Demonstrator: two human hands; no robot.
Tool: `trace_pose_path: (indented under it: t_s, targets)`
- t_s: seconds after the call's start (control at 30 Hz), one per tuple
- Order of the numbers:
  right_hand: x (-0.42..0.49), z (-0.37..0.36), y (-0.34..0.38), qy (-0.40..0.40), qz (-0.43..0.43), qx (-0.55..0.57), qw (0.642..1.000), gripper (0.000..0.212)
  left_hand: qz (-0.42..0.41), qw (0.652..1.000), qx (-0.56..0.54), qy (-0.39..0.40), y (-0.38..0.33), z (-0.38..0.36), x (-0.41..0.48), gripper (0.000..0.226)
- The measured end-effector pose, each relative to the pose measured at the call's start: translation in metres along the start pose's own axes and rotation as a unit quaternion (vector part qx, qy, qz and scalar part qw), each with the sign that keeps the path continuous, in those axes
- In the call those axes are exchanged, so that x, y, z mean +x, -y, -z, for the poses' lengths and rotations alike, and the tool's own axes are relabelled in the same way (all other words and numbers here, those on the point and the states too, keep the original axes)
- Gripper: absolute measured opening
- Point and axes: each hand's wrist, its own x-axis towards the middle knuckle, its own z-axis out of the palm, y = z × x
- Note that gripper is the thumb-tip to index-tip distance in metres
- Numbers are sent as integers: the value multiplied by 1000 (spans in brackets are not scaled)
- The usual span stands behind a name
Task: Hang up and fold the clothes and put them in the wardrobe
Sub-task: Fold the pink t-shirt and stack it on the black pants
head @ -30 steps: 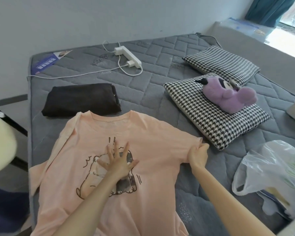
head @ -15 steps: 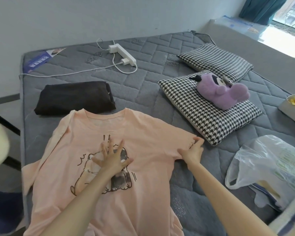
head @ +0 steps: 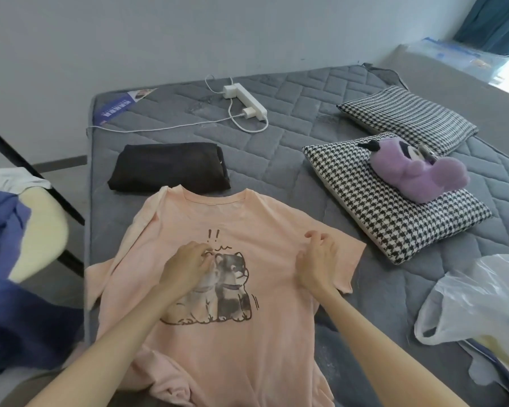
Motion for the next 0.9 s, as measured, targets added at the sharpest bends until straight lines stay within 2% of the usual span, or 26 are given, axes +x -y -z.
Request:
trace_pose_path:
  t_s: [0.17, 0.3, 0.4, 0.5, 0.57, 0.67, 0.73, 0.77, 0.9]
  targets:
    - [-11, -33, 65, 68, 109, 37, 991, 39, 25, 988, 1, -155, 31, 31, -31, 13]
    - [-25, -60, 113, 156, 196, 65, 966, 42, 124, 963, 40, -237, 74, 49, -56, 24]
    - [-38, -77, 145, 229, 233, 74, 942, 46, 229, 954, 19, -193, 111, 52, -76, 45]
    - [-48, -91, 172, 255, 279, 56, 924, 45, 254, 962, 11, -99, 140, 47, -88, 55]
    - [-49, -97, 190, 251, 312, 43, 915, 44, 245, 965, -32, -88, 153, 44, -90, 49]
    - [-43, -101, 221, 249, 336, 47, 907, 44, 204, 961, -105, -153, 167, 47, -88, 26]
    - [-36, -103, 244, 244, 342, 63, 905, 43, 180, 960, -98, -190, 178, 53, -87, 10]
    - [-32, -104, 256, 238, 348, 65, 904, 43, 165, 966, -76, -181, 184, 56, -87, 7]
    - [-15, -117, 290, 249, 348, 27, 903, 52, 102, 993, -21, -57, 200, 60, -90, 37]
